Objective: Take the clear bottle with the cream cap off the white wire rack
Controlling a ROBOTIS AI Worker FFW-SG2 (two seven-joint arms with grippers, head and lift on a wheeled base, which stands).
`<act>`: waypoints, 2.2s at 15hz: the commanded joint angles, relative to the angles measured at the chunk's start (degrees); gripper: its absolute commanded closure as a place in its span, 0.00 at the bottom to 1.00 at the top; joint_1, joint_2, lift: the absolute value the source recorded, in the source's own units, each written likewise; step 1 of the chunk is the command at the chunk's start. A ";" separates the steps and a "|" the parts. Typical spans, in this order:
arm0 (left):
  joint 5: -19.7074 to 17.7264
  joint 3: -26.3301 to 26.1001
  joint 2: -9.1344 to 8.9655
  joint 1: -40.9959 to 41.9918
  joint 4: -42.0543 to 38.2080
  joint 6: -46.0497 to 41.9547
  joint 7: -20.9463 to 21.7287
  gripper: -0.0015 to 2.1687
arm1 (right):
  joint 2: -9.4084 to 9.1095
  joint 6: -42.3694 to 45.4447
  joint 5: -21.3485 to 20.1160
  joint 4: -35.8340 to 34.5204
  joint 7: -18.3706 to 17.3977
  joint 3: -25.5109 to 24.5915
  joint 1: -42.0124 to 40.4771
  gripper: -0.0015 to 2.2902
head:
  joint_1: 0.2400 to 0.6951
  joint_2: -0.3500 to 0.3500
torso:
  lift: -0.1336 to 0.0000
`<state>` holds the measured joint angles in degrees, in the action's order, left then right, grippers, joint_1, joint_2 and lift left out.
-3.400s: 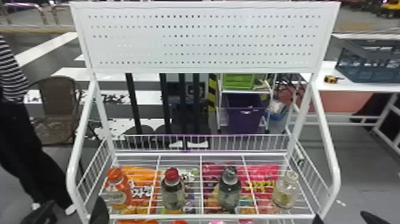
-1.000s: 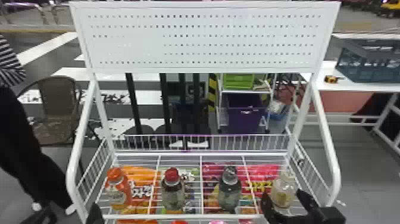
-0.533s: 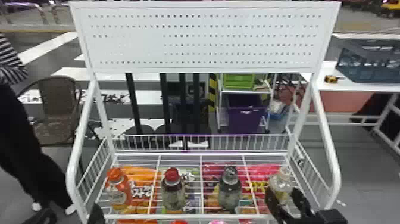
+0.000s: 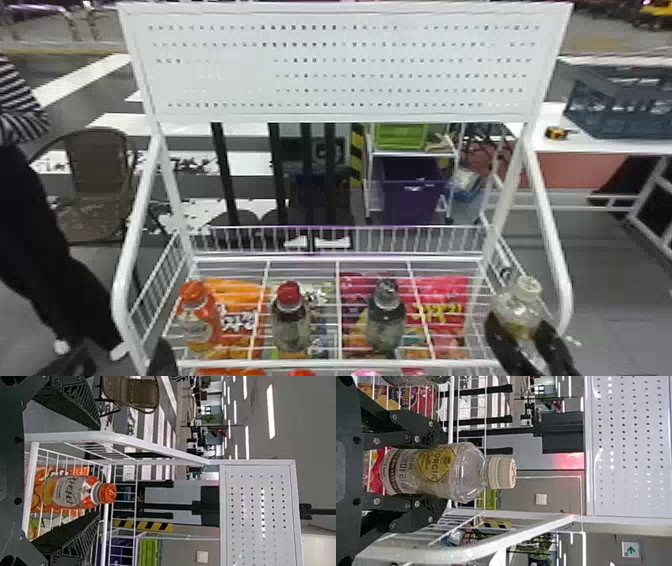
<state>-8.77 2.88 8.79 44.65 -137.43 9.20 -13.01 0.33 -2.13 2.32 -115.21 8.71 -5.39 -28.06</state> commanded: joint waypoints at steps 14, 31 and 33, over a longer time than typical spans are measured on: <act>-0.28 0.38 0.00 -0.61 0.05 -0.45 -0.09 0.06 | -0.38 -2.41 6.91 -19.96 4.29 -8.06 -19.40 0.44 | 0.57 0.50 | 1.00; -0.55 0.11 -0.09 -1.14 0.14 -0.10 -0.09 0.06 | -0.38 -1.88 7.00 -20.31 4.29 -7.97 -19.66 0.44 | 0.57 0.50 | 1.00; -0.55 0.11 -0.09 -1.14 0.23 -0.10 -0.09 0.06 | -0.38 -1.70 7.00 -20.40 4.29 -7.97 -19.84 0.44 | 0.57 0.50 | 1.00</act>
<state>-9.32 2.98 8.72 43.48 -137.28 9.10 -13.09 0.00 -3.99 9.37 -135.56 13.01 -13.36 -47.74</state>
